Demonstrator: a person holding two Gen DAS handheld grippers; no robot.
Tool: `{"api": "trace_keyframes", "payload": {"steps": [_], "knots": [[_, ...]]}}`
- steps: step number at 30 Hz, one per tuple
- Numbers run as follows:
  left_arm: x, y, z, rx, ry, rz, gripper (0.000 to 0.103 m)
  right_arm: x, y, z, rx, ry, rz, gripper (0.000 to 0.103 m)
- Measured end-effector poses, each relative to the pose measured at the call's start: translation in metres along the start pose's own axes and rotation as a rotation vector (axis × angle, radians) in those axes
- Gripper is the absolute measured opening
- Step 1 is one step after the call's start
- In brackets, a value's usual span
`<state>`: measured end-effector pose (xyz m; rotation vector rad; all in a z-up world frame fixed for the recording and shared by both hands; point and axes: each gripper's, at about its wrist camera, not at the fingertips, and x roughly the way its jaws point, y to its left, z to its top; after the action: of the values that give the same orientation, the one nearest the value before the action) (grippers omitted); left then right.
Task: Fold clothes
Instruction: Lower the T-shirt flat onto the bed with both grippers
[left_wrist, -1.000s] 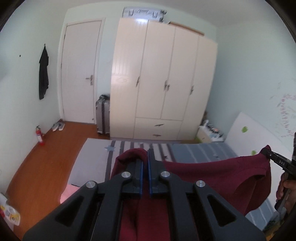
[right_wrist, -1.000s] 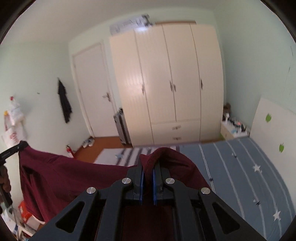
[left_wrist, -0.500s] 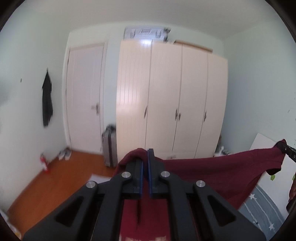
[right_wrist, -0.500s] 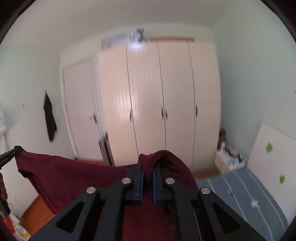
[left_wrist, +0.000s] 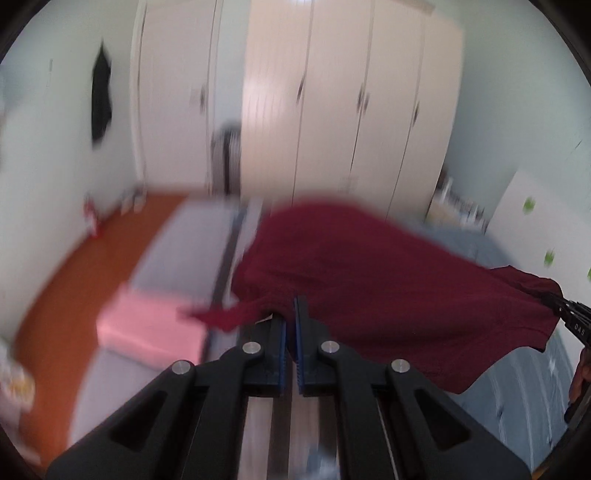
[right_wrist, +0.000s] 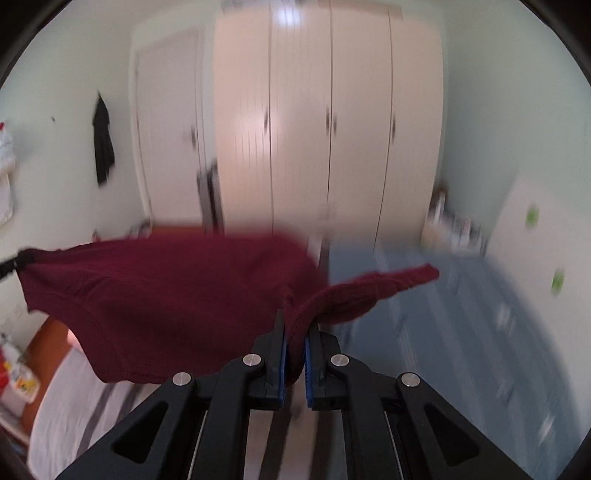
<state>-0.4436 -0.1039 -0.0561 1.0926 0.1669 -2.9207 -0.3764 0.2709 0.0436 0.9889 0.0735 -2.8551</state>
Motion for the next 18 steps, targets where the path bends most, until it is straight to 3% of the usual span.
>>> {"api": "trace_keyframes", "payload": {"steps": [4,8,12,15,18], "knots": [[0.057,0.017,-0.145,-0.017,0.194,0.049,0.003,0.052,0.014,-0.141,0.051,0.207,-0.006,0.006],[0.091,0.024,-0.248,0.005,0.307,0.076,0.003,0.084,0.022,-0.259,0.075,0.359,-0.021,0.006],[0.103,0.033,-0.314,-0.004,0.367,0.089,0.003,0.101,0.027,-0.347,0.087,0.463,-0.027,0.006],[0.1,0.038,-0.338,-0.013,0.379,0.091,0.003,0.098,0.028,-0.386,0.097,0.482,-0.022,0.006],[0.085,0.04,-0.358,-0.01,0.382,0.091,0.003,0.09,0.028,-0.402,0.095,0.479,-0.016,0.006]]}}
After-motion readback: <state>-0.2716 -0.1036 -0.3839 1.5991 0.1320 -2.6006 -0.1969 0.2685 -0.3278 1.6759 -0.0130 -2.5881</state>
